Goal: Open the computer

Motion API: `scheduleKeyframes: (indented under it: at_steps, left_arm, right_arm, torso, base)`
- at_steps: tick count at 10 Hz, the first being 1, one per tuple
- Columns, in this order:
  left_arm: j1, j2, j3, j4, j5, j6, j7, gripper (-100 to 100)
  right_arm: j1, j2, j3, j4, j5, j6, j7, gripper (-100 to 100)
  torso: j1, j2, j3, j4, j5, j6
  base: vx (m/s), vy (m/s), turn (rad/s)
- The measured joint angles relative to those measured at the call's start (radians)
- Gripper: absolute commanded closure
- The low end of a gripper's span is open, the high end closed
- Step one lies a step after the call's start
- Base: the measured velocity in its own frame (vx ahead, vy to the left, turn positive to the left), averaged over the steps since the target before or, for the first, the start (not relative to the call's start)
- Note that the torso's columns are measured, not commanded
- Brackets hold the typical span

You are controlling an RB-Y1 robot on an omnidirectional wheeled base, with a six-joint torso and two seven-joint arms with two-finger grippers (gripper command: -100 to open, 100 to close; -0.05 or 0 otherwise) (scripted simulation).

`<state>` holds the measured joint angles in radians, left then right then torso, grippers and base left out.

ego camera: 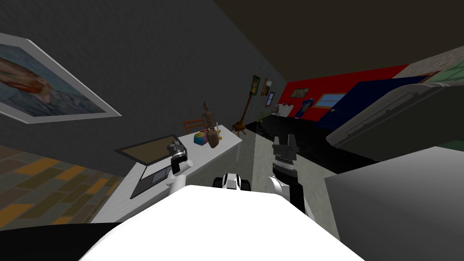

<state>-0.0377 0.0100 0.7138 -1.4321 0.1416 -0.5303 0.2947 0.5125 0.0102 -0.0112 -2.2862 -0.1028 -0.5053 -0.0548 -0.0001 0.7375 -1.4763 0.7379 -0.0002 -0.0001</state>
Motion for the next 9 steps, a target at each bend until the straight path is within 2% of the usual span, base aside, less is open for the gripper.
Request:
scheduleKeyframes:
  at_steps: [3, 5, 9]
  left_arm:
    - [-0.011, 0.069, 0.005, -0.002, 0.002, 0.030, -0.001, -100]
    - [-0.026, 0.101, 0.010, -0.001, 0.003, 0.061, -0.004, -100]
    - [-0.047, 0.130, 0.021, -0.024, 0.006, 0.146, -0.010, -100]
  right_arm:
    - [0.000, 0.000, 0.000, 0.000, 0.000, 0.000, 0.000, 0]
    - [0.000, 0.000, 0.000, 0.000, 0.000, 0.000, 0.000, 0]
    - [0.000, 0.000, 0.000, 0.000, 0.000, 0.000, 0.000, 0]
  torso:
    - [0.000, 0.000, 0.000, 0.000, 0.000, 0.000]
    - [0.000, 0.000, 0.000, 0.000, 0.000, 0.000]
    - [0.000, 0.000, 0.000, 0.000, 0.000, 0.000]
  base:
    - [0.008, -0.006, 0.022]
    - [0.010, -0.009, 0.029]
    - [0.011, -0.009, 0.031]
